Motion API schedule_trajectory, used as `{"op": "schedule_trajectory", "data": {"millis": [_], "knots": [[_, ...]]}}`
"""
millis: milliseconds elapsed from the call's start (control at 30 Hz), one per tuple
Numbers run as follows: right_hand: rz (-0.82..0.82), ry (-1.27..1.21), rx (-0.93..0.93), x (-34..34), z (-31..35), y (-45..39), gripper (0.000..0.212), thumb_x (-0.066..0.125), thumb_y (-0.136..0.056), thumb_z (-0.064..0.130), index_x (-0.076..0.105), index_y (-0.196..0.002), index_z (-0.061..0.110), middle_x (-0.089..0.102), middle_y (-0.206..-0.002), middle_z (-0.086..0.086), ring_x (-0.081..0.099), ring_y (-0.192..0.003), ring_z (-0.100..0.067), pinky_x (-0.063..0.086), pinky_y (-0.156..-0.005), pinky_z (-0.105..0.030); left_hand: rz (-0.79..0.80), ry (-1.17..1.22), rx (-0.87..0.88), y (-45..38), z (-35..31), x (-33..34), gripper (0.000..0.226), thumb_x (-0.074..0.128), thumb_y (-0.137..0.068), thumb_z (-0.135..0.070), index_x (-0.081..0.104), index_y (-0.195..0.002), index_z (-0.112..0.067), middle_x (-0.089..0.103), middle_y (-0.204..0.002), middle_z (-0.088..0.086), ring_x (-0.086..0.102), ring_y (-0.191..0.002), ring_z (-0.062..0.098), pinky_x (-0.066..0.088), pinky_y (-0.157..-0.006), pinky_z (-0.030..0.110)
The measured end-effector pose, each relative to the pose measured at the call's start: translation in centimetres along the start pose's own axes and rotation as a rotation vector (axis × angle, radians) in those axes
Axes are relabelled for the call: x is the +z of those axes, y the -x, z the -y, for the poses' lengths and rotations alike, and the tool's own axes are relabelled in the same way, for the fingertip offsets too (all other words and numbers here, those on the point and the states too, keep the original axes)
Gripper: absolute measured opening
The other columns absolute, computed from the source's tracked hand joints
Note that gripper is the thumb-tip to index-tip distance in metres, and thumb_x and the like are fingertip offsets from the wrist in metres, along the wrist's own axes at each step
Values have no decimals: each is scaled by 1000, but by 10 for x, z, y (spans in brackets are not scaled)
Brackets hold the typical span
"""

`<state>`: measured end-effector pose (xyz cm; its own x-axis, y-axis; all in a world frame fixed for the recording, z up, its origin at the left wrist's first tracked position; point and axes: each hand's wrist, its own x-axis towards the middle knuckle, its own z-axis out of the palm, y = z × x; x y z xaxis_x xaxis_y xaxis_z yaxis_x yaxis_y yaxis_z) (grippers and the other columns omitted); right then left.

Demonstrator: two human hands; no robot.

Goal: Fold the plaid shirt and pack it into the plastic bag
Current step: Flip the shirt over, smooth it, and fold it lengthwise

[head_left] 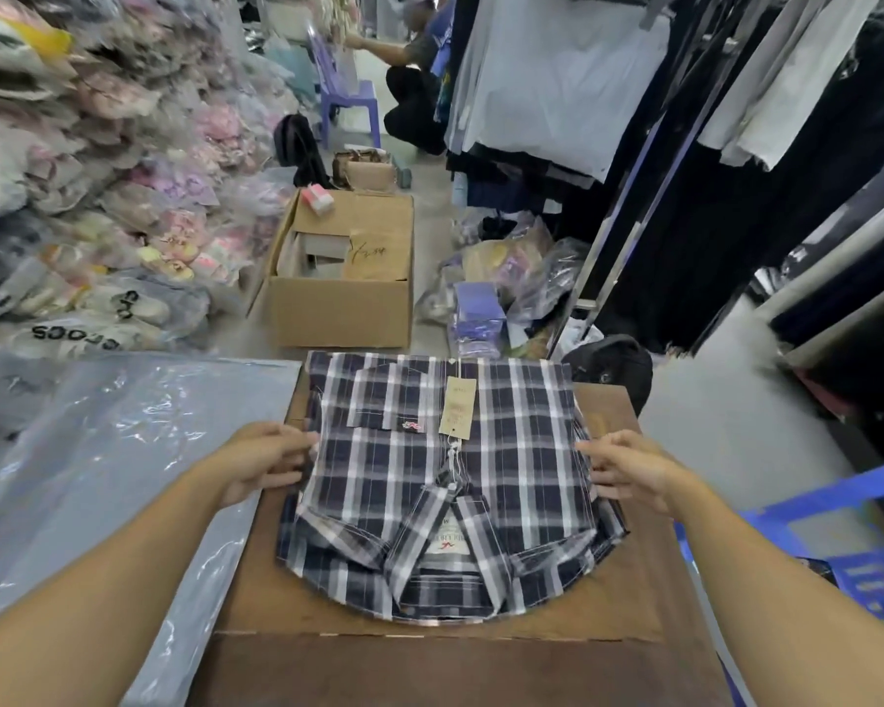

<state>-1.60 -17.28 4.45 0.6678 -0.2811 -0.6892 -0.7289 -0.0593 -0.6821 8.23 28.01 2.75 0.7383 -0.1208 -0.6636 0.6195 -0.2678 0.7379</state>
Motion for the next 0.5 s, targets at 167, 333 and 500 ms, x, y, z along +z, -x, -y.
{"op": "schedule_trajectory", "data": {"millis": [167, 333, 500], "knots": [[78, 182, 29, 24, 7, -4, 21, 78, -88, 19, 62, -100, 11, 70, -103, -7, 67, -91, -21, 56, -77, -38, -125, -55, -42, -9, -7, 25, 75, 82, -80, -30, 46, -140, -6, 52, -143, 13, 50, -129, 30, 48, -91, 37], [118, 75, -9, 28, 19, -13, 10, 67, -89, 3, 63, -94, 10, 75, -106, -19, 74, -89, -32, 61, -85, -50, -115, -135, -27, -17, -24, 36, 55, 73, -88, -16, 50, -137, -3, 61, -127, 11, 54, -119, 30, 46, -94, 37], [144, -264, -30, 10, 14, -21, 26, 61, -92, 8, 66, -118, 10, 73, -116, -18, 70, -105, -36, 60, -84, -49, 98, 186, -69, -9, -33, 25, 37, 58, -95, -13, 60, -130, -2, 63, -133, 19, 56, -127, 38, 45, -106, 53]]}}
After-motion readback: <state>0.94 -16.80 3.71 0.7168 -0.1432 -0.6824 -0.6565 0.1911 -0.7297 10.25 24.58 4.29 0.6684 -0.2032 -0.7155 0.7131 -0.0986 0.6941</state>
